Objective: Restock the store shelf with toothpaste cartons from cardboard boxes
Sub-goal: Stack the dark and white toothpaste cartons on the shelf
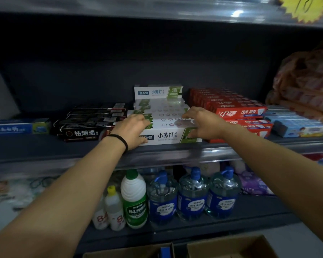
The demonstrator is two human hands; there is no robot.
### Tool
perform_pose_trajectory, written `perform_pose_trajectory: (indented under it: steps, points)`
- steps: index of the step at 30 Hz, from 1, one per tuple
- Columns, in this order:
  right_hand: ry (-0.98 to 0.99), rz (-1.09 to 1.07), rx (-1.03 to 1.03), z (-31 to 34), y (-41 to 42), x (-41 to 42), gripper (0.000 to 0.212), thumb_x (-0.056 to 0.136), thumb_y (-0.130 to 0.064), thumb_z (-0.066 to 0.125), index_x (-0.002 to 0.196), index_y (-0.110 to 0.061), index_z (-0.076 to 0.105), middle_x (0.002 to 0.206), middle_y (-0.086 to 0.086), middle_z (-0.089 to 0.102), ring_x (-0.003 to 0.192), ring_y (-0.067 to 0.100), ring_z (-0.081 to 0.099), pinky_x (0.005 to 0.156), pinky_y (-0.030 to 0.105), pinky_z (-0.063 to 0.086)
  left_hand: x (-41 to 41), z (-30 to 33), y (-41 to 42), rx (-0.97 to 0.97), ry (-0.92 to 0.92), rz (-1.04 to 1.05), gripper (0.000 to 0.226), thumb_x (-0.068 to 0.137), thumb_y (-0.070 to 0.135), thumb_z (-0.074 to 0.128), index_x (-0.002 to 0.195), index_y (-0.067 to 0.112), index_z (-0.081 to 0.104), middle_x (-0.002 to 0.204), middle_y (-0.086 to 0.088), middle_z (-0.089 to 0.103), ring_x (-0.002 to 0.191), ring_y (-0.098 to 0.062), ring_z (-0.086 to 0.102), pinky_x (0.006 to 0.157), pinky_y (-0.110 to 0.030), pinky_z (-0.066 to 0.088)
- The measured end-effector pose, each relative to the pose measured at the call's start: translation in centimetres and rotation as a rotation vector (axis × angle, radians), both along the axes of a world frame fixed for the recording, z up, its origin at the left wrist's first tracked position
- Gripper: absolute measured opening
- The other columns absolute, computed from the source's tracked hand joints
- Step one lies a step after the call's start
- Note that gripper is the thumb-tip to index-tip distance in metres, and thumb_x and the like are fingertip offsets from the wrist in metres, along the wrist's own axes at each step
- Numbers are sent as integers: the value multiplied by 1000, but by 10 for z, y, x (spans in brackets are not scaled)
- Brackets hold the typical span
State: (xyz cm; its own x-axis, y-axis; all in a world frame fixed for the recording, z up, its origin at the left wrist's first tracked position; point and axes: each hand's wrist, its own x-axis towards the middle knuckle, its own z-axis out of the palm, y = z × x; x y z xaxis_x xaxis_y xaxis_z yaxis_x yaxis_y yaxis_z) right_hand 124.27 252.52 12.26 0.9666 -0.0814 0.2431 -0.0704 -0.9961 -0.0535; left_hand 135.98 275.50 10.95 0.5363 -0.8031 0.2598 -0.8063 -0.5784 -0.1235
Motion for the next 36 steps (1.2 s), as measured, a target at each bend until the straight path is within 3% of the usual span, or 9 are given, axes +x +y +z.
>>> perform_pose_trajectory:
  steps: [7, 14, 26, 36]
  points:
    - [-40, 64, 51, -13, 46, -33, 81, 78, -42, 75, 143, -17, 35, 142, 1, 42, 128, 20, 42, 100, 40, 44, -40, -5, 25, -24, -29, -53, 62, 83, 46, 64, 136, 19, 43, 133, 0, 45, 124, -18, 39, 94, -35, 42]
    - [-48, 137, 32, -44, 111, -74, 82, 78, -48, 72, 145, -20, 32, 141, 0, 41, 127, 18, 41, 101, 34, 40, -90, -31, 85, 21, 2, -57, 67, 81, 49, 64, 137, 21, 40, 132, 2, 43, 121, -18, 40, 90, -34, 43]
    - [50, 142, -53, -146, 203, -120, 89, 77, -57, 67, 147, -21, 27, 140, 0, 37, 125, 22, 40, 97, 37, 37, -143, -122, 176, 93, 131, 39, 63, 77, 48, 67, 129, 23, 41, 126, -1, 40, 119, -23, 40, 84, -38, 45]
    - [177, 199, -2, -256, 256, -122, 86, 76, -49, 69, 146, -17, 30, 140, 4, 38, 125, 25, 39, 103, 40, 35, -152, -240, 219, 218, 337, 117, 67, 78, 44, 66, 135, 24, 36, 131, 0, 36, 123, -21, 35, 94, -37, 40]
